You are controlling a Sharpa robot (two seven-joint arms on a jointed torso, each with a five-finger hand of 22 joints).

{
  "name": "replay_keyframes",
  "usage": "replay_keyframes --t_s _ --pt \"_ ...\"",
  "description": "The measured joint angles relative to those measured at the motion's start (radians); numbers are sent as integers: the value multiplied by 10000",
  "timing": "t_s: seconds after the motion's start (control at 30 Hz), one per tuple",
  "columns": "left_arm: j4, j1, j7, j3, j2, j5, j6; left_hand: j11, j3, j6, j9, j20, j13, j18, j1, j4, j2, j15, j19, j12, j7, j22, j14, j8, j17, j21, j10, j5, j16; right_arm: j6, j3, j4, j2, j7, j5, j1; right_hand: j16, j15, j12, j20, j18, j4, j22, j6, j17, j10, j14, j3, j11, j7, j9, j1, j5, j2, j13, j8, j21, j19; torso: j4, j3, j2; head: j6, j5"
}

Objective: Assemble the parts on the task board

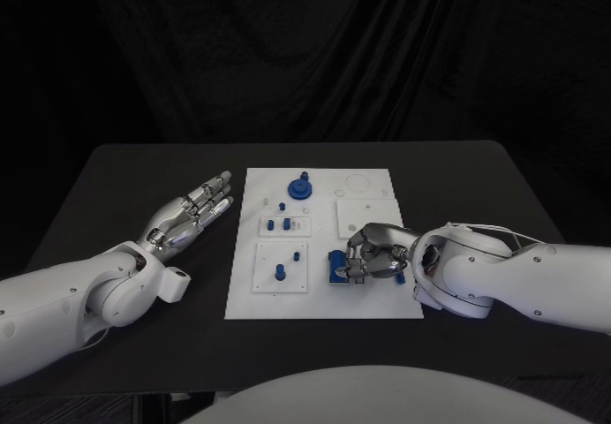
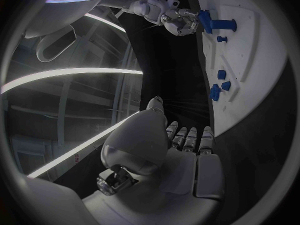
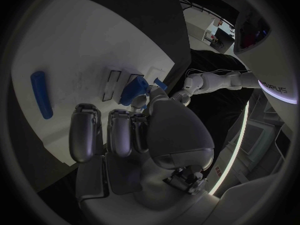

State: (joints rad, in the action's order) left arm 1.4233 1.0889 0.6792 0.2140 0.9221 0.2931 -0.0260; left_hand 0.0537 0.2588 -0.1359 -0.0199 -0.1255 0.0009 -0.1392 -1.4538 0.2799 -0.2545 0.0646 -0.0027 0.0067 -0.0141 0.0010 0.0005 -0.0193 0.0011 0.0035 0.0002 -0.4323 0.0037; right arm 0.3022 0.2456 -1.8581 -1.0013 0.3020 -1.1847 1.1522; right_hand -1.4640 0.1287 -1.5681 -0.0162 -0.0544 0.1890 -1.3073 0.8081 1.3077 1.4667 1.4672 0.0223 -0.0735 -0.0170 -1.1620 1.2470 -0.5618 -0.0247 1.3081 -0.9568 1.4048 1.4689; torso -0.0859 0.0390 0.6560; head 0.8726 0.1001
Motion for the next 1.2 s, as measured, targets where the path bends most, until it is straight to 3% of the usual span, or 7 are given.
replay_keyframes --t_s 0.43,0.57,0.73,0.97,1.07,1.13,1.2 --pt "-2 -5 0 0 -1 0 51 0 0 0 0 -34 1 0 0 0 0 35 34 0 0 2 -35 0 4 0 0 0 0 -241 19 161 52 40 -38 -34 0 0 0 -35 1 -195 0 -506 -1 0 0 -297 1 59 339 379 148 140 -2 567 0 -36 -1 0 1 0 -24" --pt "-2 -7 0 0 -1 0 63 0 0 0 1 -34 2 0 0 0 0 71 34 0 0 2 1 0 5 0 0 0 0 -292 18 188 96 64 -53 -35 0 0 0 -34 0 41 0 -604 -1 0 0 -231 1 72 569 173 1281 174 -2 890 0 -36 -1 0 2 0 -18" --pt "-2 -9 0 0 -1 0 78 0 0 0 0 -34 3 0 0 0 0 70 34 0 0 3 1 0 5 0 0 0 0 -306 18 192 100 99 -162 -55 1 0 0 -34 0 644 0 -472 -2 -1 0 257 1 204 836 -688 2774 251 -3 1136 0 -36 -1 0 2 0 -27" --pt "-1 -12 0 0 7 0 101 0 0 0 1 -34 5 0 0 0 0 70 34 0 0 4 1 0 5 0 0 0 0 -133 18 156 -8 68 -382 -66 -49 0 0 -34 0 988 0 -329 -2 -1 0 703 1 162 986 -1228 4198 254 -4 1214 40 -36 -1 -1 2 0 -43" --pt "2 -15 0 0 16 0 102 0 0 -37 -7 -34 6 0 0 0 0 70 34 0 36 4 1 0 2 0 0 0 0 76 18 54 -170 3 -463 -67 -51 0 0 -34 0 988 0 -308 -2 -1 0 759 1 183 1012 -1330 4188 224 -4 1228 96 -36 -1 -1 2 0 -60" --pt "10 -17 0 0 31 0 102 30 0 -36 -13 -34 7 0 0 0 0 70 34 0 36 4 0 0 0 0 30 0 0 304 17 -49 -330 -53 -528 -68 -113 0 0 -34 0 994 0 -71 -2 -1 0 986 1 162 1248 -1896 3249 112 -4 1528 127 -36 -1 -1 2 0 -83" --pt "16 -18 0 0 43 0 101 40 0 -36 -13 -34 7 1 -2 0 -1 70 34 0 36 4 0 0 -1 0 36 0 0 561 0 -185 -542 -96 -631 -67 -117 0 0 -34 0 1022 0 125 -2 0 0 1090 1 146 1418 -2089 2873 62 -4 1736 126 -36 -1 -1 2 0 -99"
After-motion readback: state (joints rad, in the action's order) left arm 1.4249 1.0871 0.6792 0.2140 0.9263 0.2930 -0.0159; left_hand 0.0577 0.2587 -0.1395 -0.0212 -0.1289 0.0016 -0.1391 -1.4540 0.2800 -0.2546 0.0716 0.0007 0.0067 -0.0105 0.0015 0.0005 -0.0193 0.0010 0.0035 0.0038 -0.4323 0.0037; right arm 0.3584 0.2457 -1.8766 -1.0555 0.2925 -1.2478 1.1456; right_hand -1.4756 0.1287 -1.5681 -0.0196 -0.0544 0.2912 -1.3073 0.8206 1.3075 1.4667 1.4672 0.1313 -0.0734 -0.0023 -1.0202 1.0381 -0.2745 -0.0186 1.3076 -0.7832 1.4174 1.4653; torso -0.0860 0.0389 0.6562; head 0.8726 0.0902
